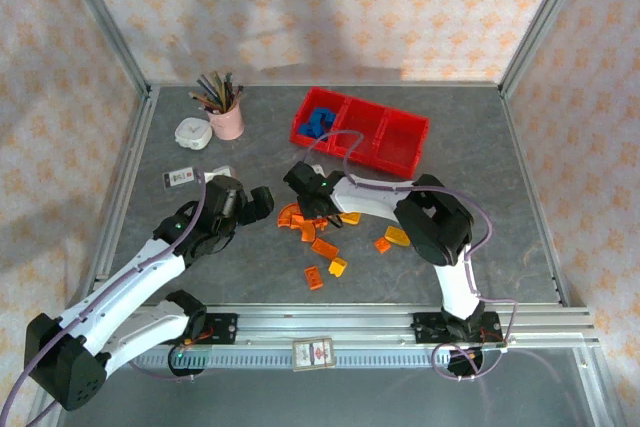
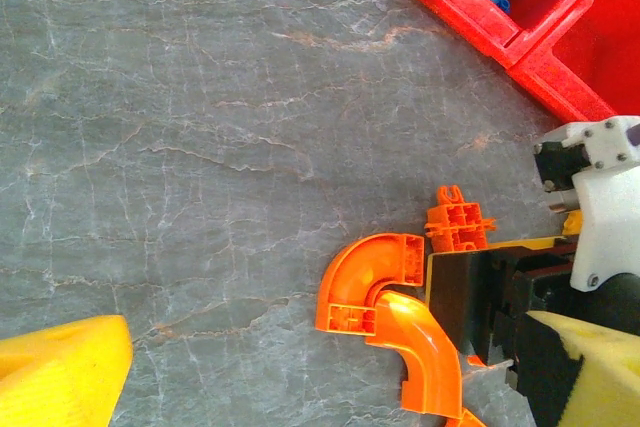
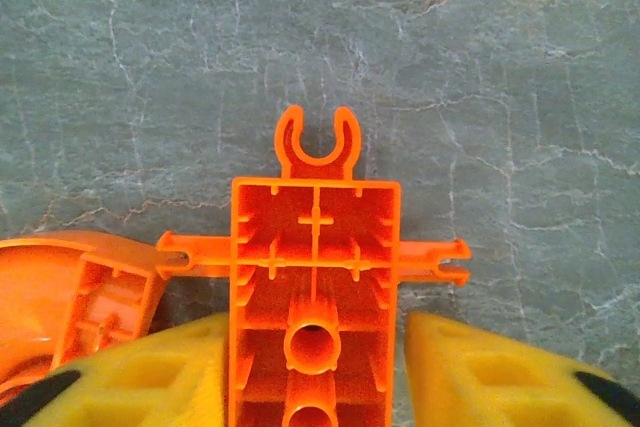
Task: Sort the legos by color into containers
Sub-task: Pick up the lego from the center of the table.
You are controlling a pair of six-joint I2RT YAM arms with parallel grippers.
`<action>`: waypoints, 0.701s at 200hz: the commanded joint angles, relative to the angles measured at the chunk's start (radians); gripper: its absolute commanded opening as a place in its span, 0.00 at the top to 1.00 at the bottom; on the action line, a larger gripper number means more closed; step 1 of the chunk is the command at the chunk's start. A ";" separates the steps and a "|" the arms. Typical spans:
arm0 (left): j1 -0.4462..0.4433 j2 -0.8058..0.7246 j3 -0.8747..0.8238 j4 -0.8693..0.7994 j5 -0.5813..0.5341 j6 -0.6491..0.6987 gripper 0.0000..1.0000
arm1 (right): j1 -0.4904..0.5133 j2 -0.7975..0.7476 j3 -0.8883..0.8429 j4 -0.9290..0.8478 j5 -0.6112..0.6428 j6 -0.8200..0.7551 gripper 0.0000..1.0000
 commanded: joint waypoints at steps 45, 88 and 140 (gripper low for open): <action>0.006 -0.007 0.024 -0.032 0.000 -0.001 0.01 | 0.003 -0.039 0.034 -0.002 0.037 -0.005 0.73; 0.007 -0.026 0.027 0.021 0.050 -0.007 0.00 | -0.047 -0.139 0.047 -0.033 0.051 -0.033 0.73; 0.007 0.002 0.050 0.097 0.109 0.000 0.01 | -0.204 -0.145 0.143 -0.021 0.059 -0.083 0.70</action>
